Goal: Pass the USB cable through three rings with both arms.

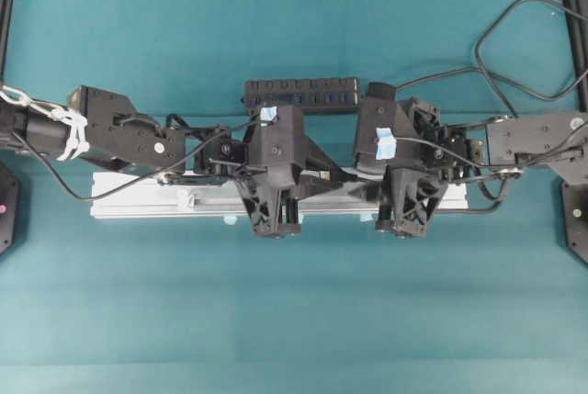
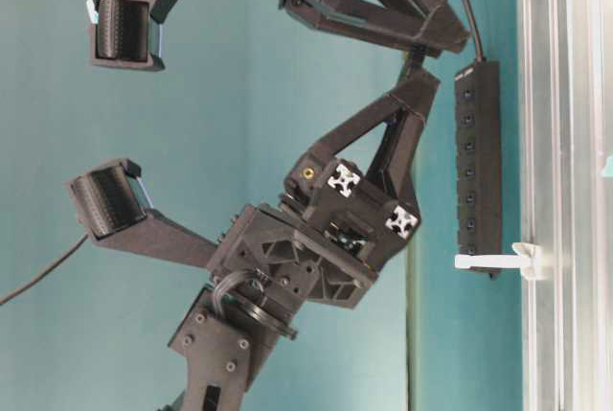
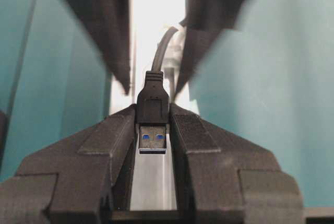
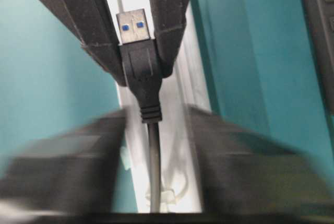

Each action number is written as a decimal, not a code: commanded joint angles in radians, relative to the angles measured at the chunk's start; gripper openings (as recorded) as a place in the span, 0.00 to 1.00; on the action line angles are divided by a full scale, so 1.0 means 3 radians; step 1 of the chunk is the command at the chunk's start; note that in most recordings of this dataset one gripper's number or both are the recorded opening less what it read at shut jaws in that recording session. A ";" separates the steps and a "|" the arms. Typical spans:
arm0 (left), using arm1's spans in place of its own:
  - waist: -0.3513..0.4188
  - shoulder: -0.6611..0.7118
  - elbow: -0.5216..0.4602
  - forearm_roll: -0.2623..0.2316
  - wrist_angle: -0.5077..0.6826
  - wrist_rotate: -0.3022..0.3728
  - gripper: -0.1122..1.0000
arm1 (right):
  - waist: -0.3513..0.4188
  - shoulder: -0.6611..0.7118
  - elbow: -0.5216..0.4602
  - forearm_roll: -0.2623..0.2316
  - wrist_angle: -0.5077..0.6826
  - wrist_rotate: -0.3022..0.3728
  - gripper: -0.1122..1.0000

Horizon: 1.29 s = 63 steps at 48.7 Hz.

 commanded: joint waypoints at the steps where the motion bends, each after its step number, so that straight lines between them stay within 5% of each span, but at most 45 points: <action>1: -0.0010 -0.0077 0.0000 0.0010 -0.0005 0.0005 0.30 | -0.0005 -0.0015 -0.0051 -0.0015 -0.0031 -0.0015 0.10; 12: -0.0005 -0.0072 -0.0015 0.0005 0.0348 0.0005 0.30 | 0.0000 -0.0010 -0.0051 -0.0020 -0.0118 -0.0015 0.03; 47: 0.0036 -0.0087 -0.0015 0.0010 0.0353 -0.0010 0.30 | 0.0020 0.0138 -0.0266 -0.0020 0.0240 -0.0276 0.02; 49: 0.0036 -0.0097 -0.0010 0.0010 0.0353 -0.0010 0.34 | 0.0020 0.0143 -0.0271 -0.0020 0.0245 -0.0271 0.02; 59: 0.0036 -0.0251 0.0107 0.0005 0.0368 -0.0041 0.89 | 0.0015 0.0169 -0.0271 -0.0020 0.0291 -0.0266 0.02; 63: 0.0036 -0.0373 0.0205 0.0010 0.0383 -0.0041 0.87 | 0.0015 0.0174 -0.0276 -0.0020 0.0327 -0.0271 0.02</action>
